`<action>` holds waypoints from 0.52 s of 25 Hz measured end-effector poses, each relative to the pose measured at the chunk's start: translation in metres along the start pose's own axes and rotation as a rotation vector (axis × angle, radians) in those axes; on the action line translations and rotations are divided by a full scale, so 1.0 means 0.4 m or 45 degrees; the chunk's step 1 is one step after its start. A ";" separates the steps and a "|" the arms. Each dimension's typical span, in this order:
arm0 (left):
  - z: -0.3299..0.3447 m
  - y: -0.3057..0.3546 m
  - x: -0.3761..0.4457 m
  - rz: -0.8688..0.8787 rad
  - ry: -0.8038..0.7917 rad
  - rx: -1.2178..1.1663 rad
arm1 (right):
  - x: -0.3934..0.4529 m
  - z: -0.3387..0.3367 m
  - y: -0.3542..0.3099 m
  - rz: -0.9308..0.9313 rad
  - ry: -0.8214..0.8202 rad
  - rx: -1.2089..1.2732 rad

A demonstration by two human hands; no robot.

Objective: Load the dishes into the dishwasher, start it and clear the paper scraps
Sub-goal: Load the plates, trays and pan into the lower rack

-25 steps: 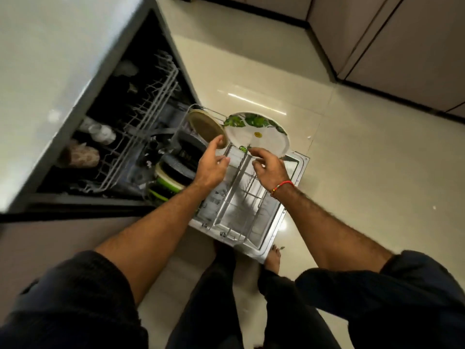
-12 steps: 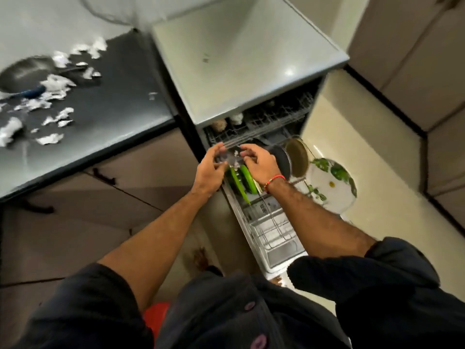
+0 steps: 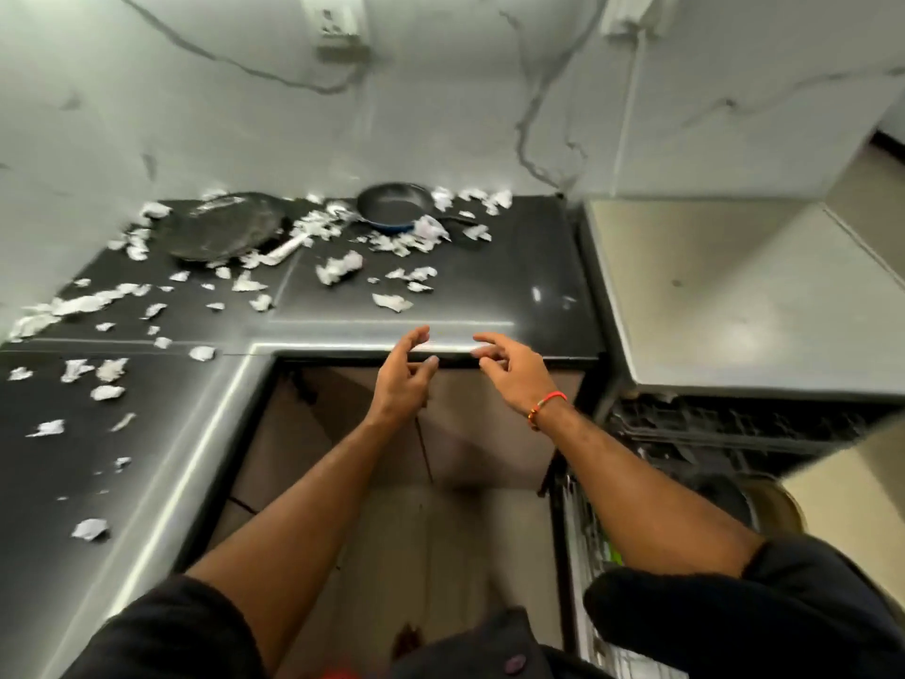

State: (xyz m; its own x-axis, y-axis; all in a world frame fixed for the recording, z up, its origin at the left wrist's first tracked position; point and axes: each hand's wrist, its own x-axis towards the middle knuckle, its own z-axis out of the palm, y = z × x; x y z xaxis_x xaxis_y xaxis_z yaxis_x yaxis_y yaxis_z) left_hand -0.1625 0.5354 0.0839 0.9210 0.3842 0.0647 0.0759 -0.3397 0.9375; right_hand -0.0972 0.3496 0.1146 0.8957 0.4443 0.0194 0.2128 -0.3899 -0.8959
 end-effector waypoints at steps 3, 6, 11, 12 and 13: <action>-0.206 -0.023 0.072 0.025 0.124 0.034 | 0.121 0.139 -0.108 -0.066 -0.081 0.022; -0.354 -0.044 0.125 -0.062 0.221 -0.003 | 0.202 0.261 -0.184 -0.087 -0.174 0.027; -0.510 -0.116 0.201 -0.086 0.363 -0.008 | 0.307 0.415 -0.252 -0.190 -0.283 -0.033; -0.522 -0.127 0.211 -0.097 0.383 -0.024 | 0.330 0.431 -0.256 -0.190 -0.287 -0.039; -0.533 -0.137 0.223 -0.110 0.412 -0.030 | 0.360 0.449 -0.259 -0.180 -0.287 -0.034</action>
State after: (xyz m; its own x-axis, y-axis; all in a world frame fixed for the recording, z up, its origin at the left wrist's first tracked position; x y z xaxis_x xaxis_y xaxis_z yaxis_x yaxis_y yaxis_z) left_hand -0.1659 0.7714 0.1114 0.7419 0.6649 0.0865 0.1357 -0.2753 0.9517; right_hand -0.0606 0.5989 0.1304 0.7471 0.6634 0.0417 0.3428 -0.3309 -0.8792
